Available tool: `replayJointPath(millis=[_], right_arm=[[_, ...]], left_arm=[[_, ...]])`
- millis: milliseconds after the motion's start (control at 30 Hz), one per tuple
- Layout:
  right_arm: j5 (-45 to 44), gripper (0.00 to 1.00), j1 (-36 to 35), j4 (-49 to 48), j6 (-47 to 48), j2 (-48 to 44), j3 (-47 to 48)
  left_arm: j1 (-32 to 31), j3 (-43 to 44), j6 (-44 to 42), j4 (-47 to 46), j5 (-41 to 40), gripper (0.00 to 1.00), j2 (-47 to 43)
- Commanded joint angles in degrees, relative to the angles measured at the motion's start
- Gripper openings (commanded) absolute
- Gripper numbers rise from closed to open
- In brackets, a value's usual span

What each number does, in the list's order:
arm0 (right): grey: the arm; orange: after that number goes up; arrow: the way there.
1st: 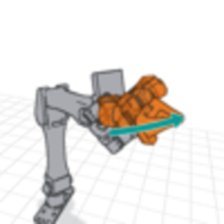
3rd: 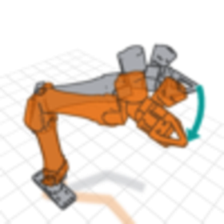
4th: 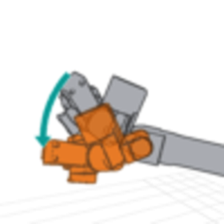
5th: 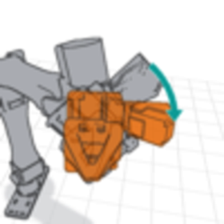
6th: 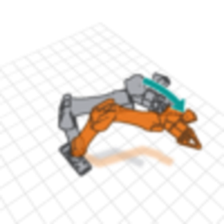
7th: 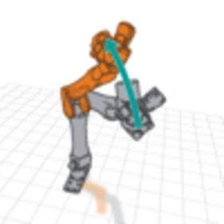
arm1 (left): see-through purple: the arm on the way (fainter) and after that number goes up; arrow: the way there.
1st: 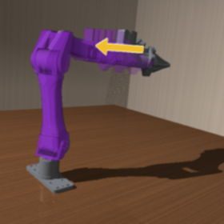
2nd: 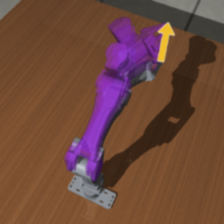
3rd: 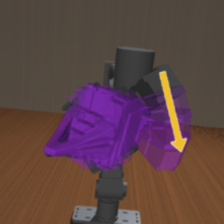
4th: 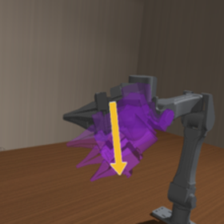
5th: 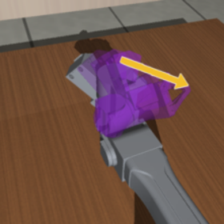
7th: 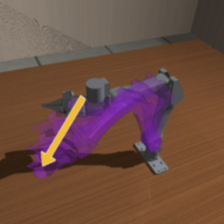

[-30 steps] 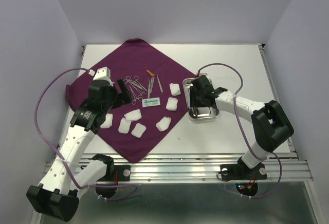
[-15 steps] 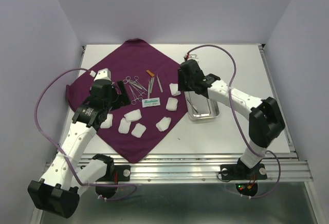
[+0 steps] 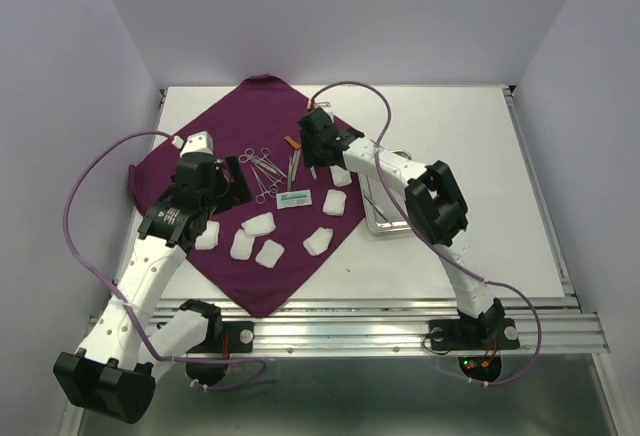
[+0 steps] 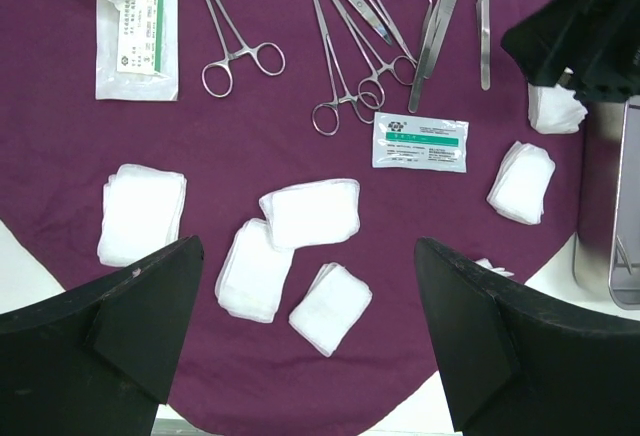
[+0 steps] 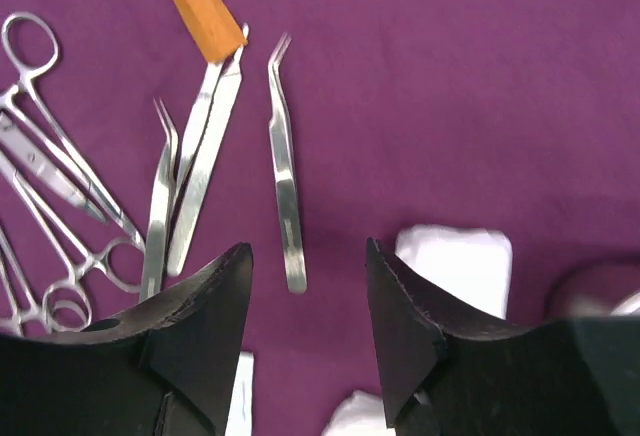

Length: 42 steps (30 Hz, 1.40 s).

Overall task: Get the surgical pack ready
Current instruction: Pick up the medical item from the surgical kit.

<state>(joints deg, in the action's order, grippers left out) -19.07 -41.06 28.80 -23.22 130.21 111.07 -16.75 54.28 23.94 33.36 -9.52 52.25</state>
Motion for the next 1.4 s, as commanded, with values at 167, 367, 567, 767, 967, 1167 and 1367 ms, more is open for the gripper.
replayJointPath(millis=[167, 367, 567, 767, 967, 1167, 1367], right_arm=[[-0.3, 0.54, -0.1, 2.3, 1.1, 10.7, 14.0], [1.0, 0.46, -0.1, 2.8, -0.1, 14.7, 18.0], [-0.2, 0.14, -0.1, 2.0, 0.4, 12.2, 16.3], [-2.1, 0.07, -0.1, 0.4, 1.1, 4.5, 12.2], [-2.8, 0.06, -0.1, -1.7, 0.9, -2.3, 7.9], [-2.6, 0.06, -0.1, -3.2, -0.6, -12.6, -0.2], [-3.1, 0.06, 1.2, -7.5, -0.9, -29.5, -21.0]], left_arm=[[0.5, 1.5, -0.1, 0.6, -1.5, 0.99, -0.7], [0.7, 1.4, 0.0, 0.1, -0.8, 0.99, -0.5], [0.6, 1.2, 0.3, -0.4, -1.0, 0.99, -0.6], [0.7, 1.0, 0.4, -0.7, -1.0, 0.99, -0.6], [0.7, 0.3, 0.2, -1.2, -0.1, 0.99, -0.3], [0.7, 1.0, -0.2, -1.7, 2.8, 0.99, 1.2], [0.7, 0.9, -1.0, -2.5, 3.6, 0.99, 1.5]])
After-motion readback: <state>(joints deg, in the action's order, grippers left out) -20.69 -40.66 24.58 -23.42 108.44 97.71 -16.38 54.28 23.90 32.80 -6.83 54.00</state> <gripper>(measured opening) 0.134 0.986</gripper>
